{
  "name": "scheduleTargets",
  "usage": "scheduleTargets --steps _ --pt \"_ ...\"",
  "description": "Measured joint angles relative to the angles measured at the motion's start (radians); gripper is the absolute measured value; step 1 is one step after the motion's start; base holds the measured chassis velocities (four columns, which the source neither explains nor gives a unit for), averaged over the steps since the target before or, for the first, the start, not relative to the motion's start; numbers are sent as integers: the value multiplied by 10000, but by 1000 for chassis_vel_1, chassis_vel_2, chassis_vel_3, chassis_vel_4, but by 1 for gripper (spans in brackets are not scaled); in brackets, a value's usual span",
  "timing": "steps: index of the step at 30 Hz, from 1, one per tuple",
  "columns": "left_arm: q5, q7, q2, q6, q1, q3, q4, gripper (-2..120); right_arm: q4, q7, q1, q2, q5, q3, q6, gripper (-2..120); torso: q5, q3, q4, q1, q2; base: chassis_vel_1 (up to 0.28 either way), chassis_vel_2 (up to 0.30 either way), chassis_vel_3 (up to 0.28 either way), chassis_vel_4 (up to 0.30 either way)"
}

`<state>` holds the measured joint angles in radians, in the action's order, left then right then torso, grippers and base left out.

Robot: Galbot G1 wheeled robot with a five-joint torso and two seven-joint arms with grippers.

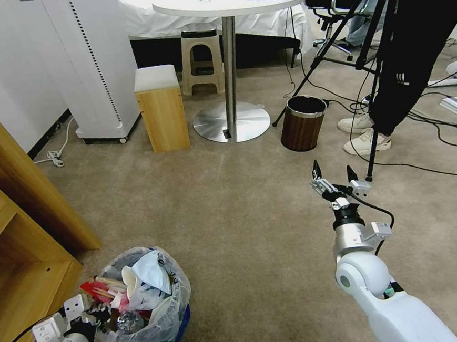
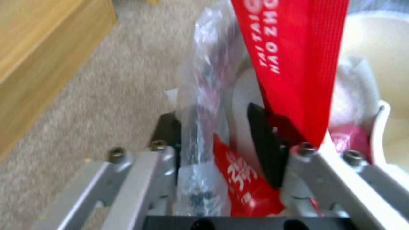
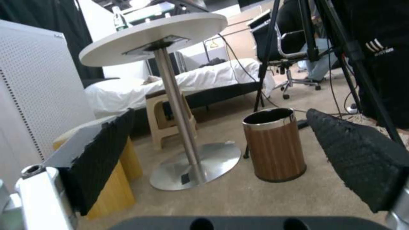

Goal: Pick up the trash bin and place the garbage on the floor into it.

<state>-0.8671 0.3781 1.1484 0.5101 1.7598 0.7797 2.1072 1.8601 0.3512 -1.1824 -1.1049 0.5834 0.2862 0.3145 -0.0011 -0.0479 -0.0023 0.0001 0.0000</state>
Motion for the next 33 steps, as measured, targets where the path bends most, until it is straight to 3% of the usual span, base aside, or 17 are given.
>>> scheduleTargets --steps 5,11,17,26,33 --pt "139 -142 16 -248 -31 47 0 59 -28 -56 -34 -36 -25 -11 28 100 1 0 -1 0 0 0 0 0 0" --pt "294 -278 105 -626 -85 207 186 85 -64 -145 -76 -239 -157 -122 93 100 3 0 0 0 0 0 0 0 0" --pt "397 -329 118 -723 -10 273 338 98 -64 -147 -81 -319 -208 -183 114 100 3 0 0 0 0 0 0 0 0" --pt "766 -375 140 -947 163 417 608 100 -75 -146 -69 -469 -329 -231 181 100 3 0 0 0 0 0 0 0 0" --pt "1207 -535 357 -1517 101 704 764 99 -33 -136 84 -601 -352 -393 186 100 3 1 1 0 0 0 0 0 0"
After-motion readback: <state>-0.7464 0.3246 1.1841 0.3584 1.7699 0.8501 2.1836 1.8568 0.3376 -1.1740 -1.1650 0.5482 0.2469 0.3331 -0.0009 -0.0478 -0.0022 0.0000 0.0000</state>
